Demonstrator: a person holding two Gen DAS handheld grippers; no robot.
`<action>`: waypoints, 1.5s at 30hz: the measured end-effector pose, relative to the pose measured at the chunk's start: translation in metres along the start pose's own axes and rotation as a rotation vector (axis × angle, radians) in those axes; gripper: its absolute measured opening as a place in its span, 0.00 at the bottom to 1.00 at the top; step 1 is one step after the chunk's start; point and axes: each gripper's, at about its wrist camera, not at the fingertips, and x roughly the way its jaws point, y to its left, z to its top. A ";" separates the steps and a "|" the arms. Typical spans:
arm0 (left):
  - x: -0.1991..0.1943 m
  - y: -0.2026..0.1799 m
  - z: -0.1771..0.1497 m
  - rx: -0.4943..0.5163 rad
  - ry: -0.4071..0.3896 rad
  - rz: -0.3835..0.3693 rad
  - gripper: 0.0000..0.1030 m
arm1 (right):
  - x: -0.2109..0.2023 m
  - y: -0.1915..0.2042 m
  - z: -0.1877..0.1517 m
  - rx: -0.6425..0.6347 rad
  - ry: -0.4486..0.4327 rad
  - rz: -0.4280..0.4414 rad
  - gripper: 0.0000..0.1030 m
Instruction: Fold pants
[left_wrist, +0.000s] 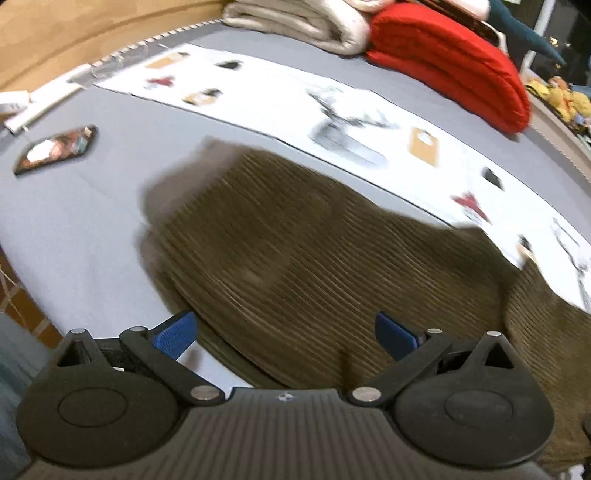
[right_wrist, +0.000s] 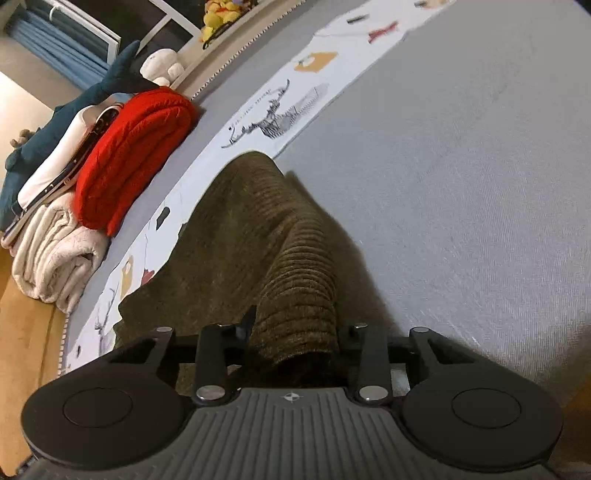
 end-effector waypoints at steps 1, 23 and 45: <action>0.000 0.013 0.012 -0.010 -0.002 0.012 1.00 | 0.000 0.006 0.000 -0.021 -0.007 -0.026 0.35; 0.042 0.262 0.113 -0.231 -0.046 0.066 1.00 | 0.058 0.408 -0.318 -1.396 0.099 0.395 0.32; 0.035 0.129 0.070 0.083 0.123 -0.312 1.00 | 0.027 0.286 -0.085 -0.813 -0.056 0.168 0.81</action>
